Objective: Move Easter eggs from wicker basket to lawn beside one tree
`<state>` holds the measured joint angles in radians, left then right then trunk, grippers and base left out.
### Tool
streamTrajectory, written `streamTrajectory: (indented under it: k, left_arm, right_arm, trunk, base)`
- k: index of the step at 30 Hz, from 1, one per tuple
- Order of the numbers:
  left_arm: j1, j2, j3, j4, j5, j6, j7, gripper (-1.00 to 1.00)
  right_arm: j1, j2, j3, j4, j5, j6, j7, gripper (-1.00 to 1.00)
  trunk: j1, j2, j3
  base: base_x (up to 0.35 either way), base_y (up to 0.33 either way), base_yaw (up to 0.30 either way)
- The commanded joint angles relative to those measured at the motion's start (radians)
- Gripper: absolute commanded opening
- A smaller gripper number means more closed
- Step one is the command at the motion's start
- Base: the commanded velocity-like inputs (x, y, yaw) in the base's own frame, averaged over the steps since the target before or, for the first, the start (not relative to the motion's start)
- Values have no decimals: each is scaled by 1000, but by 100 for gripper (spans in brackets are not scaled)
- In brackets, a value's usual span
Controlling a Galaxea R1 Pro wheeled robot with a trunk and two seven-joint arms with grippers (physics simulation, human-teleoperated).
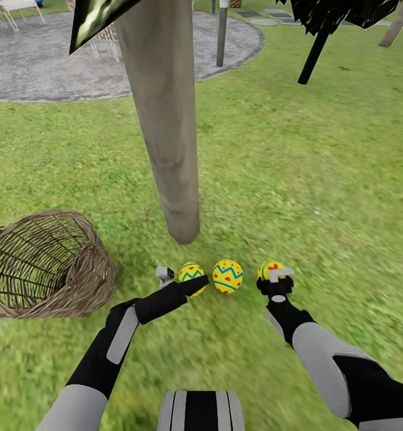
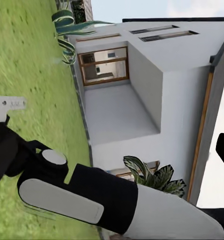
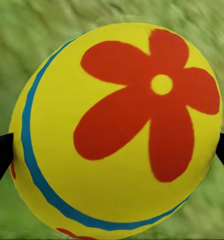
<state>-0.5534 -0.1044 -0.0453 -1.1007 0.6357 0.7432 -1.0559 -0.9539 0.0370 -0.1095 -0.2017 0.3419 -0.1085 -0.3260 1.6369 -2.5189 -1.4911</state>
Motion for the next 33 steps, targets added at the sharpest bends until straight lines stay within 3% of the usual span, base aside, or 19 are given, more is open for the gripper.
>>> streamTrajectory:
  k: [1,6,15,21,33]
  left_arm:
    - [0,0,-1,1,6,7,0,100]
    - [0,0,-1,-2,6,7,1,100]
    - [0,0,-1,2,5,7,2,100]
    - [0,0,-1,2,6,7,2,100]
    - [0,0,-1,-6,5,7,2,100]
  right_arm:
    - [-4,1,-8,2,9,23,-2,-100]
    - [-11,14,-8,5,10,40,-2,-100]
    - [-11,15,-1,-7,13,-6,-4,-100]
    - [-11,16,-1,-7,12,-7,-2,-100]
    - [-11,24,-1,-7,12,-5,-2,-100]
  trunk:
    - [0,0,-1]
    - [1,-1,-12]
    - [5,-3,-47]
    - [5,-3,-47]
    - [9,-5,-82]
  base:
    - [0,0,0]
    - [0,0,0]
    - [0,0,0]
    - [0,0,0]
    - [0,0,0]
